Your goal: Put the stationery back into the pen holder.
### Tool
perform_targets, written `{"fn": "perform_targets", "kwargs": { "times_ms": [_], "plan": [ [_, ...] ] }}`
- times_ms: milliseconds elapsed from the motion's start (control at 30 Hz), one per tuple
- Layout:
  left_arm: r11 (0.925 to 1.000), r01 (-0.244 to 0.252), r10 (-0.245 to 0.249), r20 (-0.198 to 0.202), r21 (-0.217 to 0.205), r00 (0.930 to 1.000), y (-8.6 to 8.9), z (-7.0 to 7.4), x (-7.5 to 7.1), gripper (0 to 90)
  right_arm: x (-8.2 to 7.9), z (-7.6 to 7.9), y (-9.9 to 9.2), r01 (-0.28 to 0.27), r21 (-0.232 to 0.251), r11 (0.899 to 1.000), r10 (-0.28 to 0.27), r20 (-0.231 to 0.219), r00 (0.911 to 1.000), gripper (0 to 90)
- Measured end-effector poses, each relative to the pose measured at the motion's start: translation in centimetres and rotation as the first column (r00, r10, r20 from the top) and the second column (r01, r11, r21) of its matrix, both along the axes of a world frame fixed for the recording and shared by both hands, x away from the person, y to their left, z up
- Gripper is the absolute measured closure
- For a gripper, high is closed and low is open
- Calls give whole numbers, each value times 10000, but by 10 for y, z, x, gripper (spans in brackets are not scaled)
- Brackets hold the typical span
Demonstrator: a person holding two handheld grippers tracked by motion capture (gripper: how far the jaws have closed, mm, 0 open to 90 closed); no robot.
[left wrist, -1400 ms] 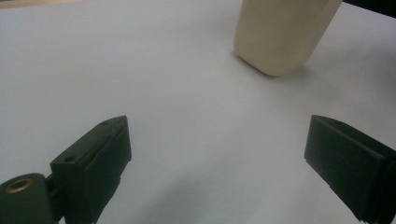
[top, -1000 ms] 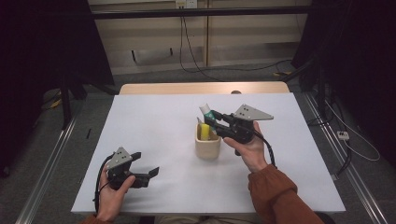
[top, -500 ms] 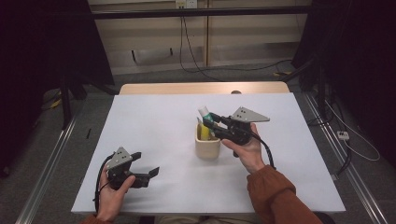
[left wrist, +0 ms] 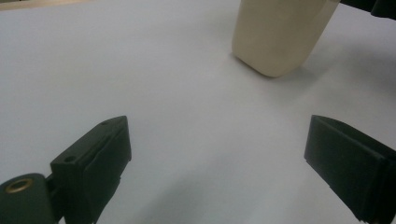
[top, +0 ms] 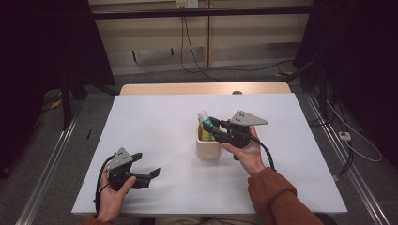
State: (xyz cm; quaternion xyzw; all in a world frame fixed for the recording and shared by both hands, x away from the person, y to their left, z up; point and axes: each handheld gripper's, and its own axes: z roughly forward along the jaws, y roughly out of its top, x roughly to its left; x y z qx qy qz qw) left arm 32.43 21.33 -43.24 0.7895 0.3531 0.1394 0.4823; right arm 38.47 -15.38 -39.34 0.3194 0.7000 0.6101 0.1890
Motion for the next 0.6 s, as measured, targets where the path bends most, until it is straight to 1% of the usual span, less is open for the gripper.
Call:
{"fn": "perform_targets", "kwargs": {
  "times_ms": [200, 267, 333, 367, 400, 433, 467, 500, 533, 600],
  "plan": [
    [10000, -7, 7, -6, -11, 10000, 0, 0, 0, 72, 1, -4, 2, -44, -35, 10000, 44, -59, 10000, 660],
    [10000, -10, 10, -11, -8, 10000, 0, 0, 0, 72, 0, -3, 1, -18, -36, 10000, 18, -70, 10000, 638],
    [10000, -19, 19, -25, -13, 10000, 0, 0, 0, 72, 1, -1, 0, 110, 127, 9999, -110, -14, 9999, 522],
    [10000, -15, 15, -26, -8, 10000, 0, 0, 0, 72, 0, 0, 0, 134, 192, 9997, -134, -3, 9999, 439],
    [10000, -14, 14, -23, -6, 10000, 0, 0, 0, 72, 0, 1, -1, 305, 140, 9994, -306, 68, 9995, 415],
    [10000, -12, 12, -18, -1, 10000, 0, 0, 0, 72, -1, 2, -1, 341, 158, 9993, -343, 111, 9993, 397],
    [10000, -18, 18, -28, -5, 10000, 0, 0, 0, 72, -1, 2, -2, 326, 246, 9992, -327, 56, 9994, 366],
    [10000, -11, 11, -35, 1, 10000, 0, 0, 0, 72, 0, 3, -3, 378, 253, 9990, -380, 50, 9993, 318],
    [10000, -9, 10, -34, 10, 10000, 0, 0, 0, 72, 0, 3, -3, 451, 231, 9987, -452, 46, 9990, 291],
    [10000, -19, 19, -43, 4, 10000, 0, 0, 0, 72, 0, 3, -5, 506, 212, 9985, -506, 5, 9987, 273]
  ]
}}
